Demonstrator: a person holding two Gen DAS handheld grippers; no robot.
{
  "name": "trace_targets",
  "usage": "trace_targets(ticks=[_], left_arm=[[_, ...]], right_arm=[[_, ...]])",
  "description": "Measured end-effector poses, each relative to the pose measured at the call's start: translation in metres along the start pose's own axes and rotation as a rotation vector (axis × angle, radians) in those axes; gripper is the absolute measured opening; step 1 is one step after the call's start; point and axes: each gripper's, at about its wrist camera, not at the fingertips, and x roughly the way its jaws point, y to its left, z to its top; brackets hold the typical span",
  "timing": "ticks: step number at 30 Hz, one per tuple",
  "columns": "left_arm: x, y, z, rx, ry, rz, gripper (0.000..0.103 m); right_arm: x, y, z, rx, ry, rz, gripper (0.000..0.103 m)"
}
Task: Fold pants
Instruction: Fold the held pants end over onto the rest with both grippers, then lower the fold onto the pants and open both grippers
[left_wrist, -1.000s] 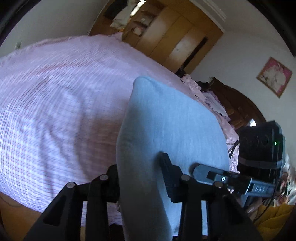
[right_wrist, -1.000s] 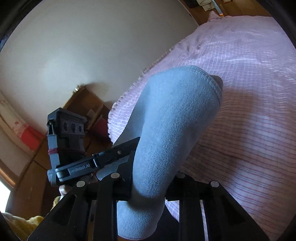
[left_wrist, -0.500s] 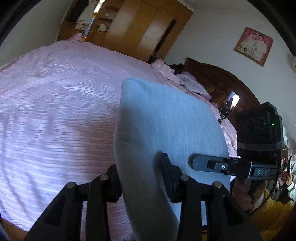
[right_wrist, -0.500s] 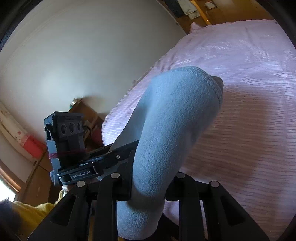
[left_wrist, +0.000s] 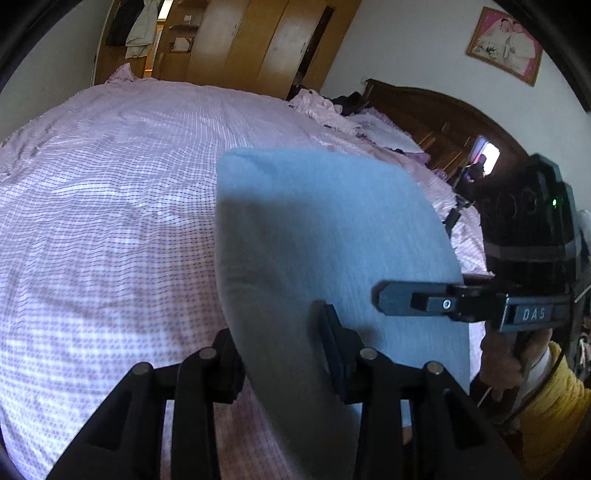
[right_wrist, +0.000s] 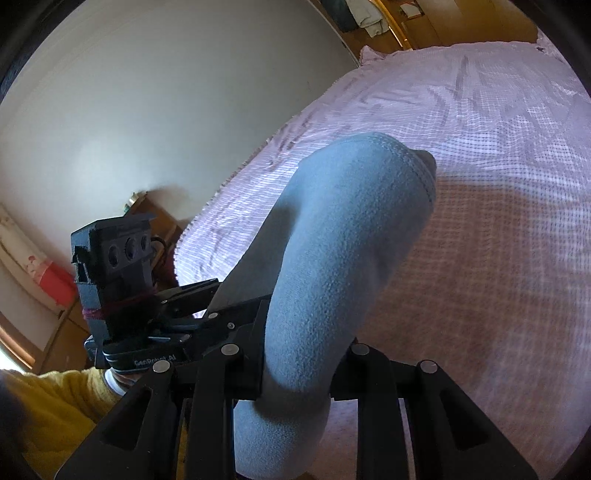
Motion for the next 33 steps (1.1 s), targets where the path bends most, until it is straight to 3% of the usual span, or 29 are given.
trace_targets(ticks=[8, 13, 18, 21, 25, 28, 31, 33], left_arm=[[0.053, 0.004, 0.002, 0.001, 0.08, 0.038, 0.036], [0.082, 0.011, -0.006, 0.006, 0.127, 0.053, 0.039], [0.089, 0.013, -0.008, 0.033, 0.135, 0.055, 0.046], [0.084, 0.013, -0.007, 0.025, 0.139, 0.06, 0.045], [0.056, 0.004, -0.012, 0.042, 0.105, 0.094, 0.044], [0.037, -0.005, -0.022, 0.086, 0.08, 0.136, 0.044], [0.031, -0.009, -0.032, 0.107, 0.075, 0.181, 0.044], [0.036, -0.008, -0.039, 0.119, 0.093, 0.222, 0.044]], right_arm=[[0.014, -0.047, 0.007, 0.024, 0.069, -0.042, 0.017], [0.026, -0.079, -0.006, 0.1, 0.083, -0.151, 0.023], [0.025, -0.099, -0.024, 0.194, 0.028, -0.157, 0.03], [0.018, -0.098, -0.032, 0.24, -0.014, -0.175, 0.035], [-0.005, -0.078, -0.048, 0.231, -0.082, -0.298, 0.037], [-0.026, -0.063, -0.064, 0.23, -0.124, -0.386, 0.037], [-0.042, -0.05, -0.079, 0.218, -0.174, -0.422, 0.037], [-0.05, -0.036, -0.093, 0.187, -0.211, -0.46, 0.032]])
